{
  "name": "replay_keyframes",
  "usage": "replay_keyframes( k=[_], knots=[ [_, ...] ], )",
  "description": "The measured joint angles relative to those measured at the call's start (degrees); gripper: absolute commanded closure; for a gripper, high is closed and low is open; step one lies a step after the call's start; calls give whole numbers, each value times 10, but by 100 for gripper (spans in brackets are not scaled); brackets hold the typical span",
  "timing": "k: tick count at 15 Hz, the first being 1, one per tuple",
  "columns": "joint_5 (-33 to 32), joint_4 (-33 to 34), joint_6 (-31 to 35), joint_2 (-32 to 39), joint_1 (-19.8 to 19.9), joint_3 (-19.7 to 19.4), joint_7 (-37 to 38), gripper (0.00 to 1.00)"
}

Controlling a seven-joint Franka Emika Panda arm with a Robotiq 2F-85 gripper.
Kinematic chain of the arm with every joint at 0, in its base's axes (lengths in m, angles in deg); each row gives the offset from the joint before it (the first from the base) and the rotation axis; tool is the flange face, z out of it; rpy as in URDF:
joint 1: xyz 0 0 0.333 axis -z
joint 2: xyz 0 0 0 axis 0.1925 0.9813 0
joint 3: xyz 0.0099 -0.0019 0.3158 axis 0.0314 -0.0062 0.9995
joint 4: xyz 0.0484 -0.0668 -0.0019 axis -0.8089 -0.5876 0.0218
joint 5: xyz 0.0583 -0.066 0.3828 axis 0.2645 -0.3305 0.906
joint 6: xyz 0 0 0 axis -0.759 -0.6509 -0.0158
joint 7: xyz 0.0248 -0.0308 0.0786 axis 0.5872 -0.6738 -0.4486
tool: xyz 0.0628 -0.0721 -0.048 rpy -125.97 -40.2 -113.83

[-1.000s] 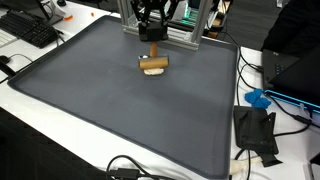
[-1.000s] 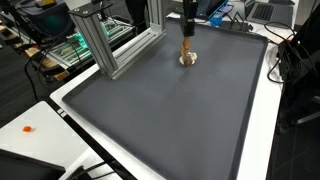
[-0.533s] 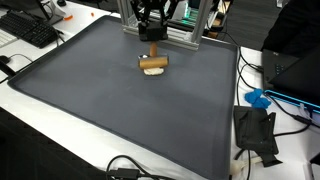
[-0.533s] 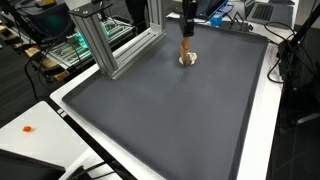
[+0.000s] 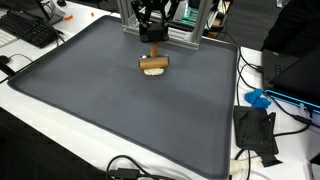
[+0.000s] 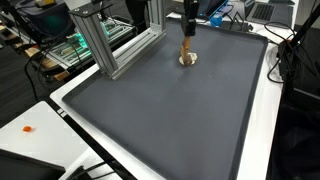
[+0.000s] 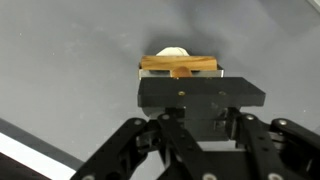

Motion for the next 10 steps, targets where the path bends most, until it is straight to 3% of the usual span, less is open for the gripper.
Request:
replay_keyframes(
  k=[10],
  knots=[
    [53,-12,35,-2,8,-2,-36,78]
  ],
)
